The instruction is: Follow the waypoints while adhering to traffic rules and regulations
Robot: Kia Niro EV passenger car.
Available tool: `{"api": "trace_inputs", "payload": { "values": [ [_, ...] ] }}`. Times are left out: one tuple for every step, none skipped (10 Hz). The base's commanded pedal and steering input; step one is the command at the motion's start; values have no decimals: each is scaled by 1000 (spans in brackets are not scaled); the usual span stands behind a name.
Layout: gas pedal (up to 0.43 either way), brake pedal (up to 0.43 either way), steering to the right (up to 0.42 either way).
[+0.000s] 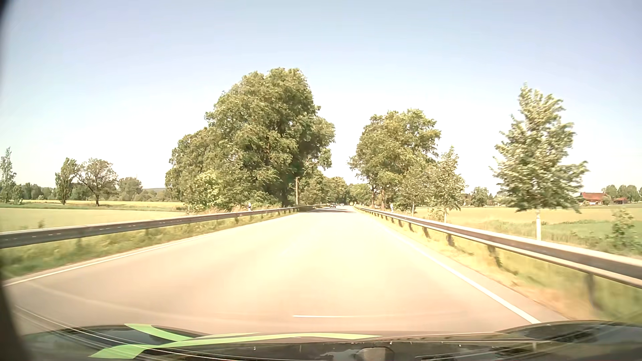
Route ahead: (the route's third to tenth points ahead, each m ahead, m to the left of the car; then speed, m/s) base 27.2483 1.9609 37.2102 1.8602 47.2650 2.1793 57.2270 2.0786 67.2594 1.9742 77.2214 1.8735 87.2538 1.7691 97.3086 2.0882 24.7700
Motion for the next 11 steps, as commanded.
{"api": "trace_inputs", "payload": {
  "values": [
    [331, 0, -1],
    [331, 0, -1],
    [331, 0, -1],
    [331, 0, -1],
    [331, 0, -1],
    [331, 0, -1],
    [331, 0, -1],
    [331, 0, -1],
    [331, 0, -1],
    [331, 0, -1],
    [331, 0, -1]
  ]
}}
